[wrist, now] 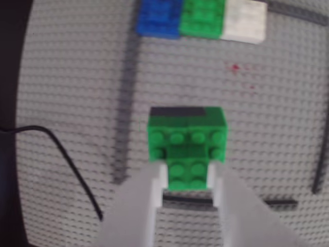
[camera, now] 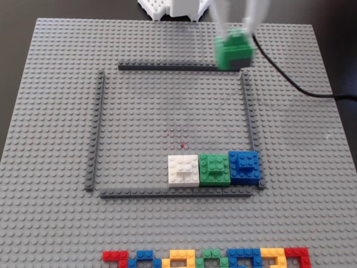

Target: Grab the cube and place it into the grid

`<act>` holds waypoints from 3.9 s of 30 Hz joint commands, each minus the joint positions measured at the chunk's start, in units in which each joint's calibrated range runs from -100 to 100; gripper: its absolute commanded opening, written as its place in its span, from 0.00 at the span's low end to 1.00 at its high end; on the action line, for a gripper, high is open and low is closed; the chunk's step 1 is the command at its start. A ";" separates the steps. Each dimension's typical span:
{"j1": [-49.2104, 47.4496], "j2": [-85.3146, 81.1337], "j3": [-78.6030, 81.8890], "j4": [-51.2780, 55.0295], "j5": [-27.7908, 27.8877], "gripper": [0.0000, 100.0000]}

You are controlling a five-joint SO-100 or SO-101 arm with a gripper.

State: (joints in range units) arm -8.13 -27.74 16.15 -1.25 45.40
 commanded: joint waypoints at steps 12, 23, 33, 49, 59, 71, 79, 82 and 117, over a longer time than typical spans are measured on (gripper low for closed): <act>15.02 -6.14 14.16 -7.94 7.72 0.04; 15.46 7.10 5.28 -10.67 7.62 0.04; 14.28 20.43 -6.14 -11.26 7.52 0.04; 15.75 35.22 -20.37 -10.92 8.50 0.04; 15.83 37.97 -20.91 -11.60 8.50 0.04; 15.24 40.38 -21.09 -12.73 8.06 0.04; 14.65 42.09 -22.63 -12.92 7.57 0.04; 14.35 42.61 -23.45 -12.92 7.47 0.04; 15.16 43.04 -21.36 -13.17 7.81 0.05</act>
State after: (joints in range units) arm 7.04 16.79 -2.91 -14.19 53.21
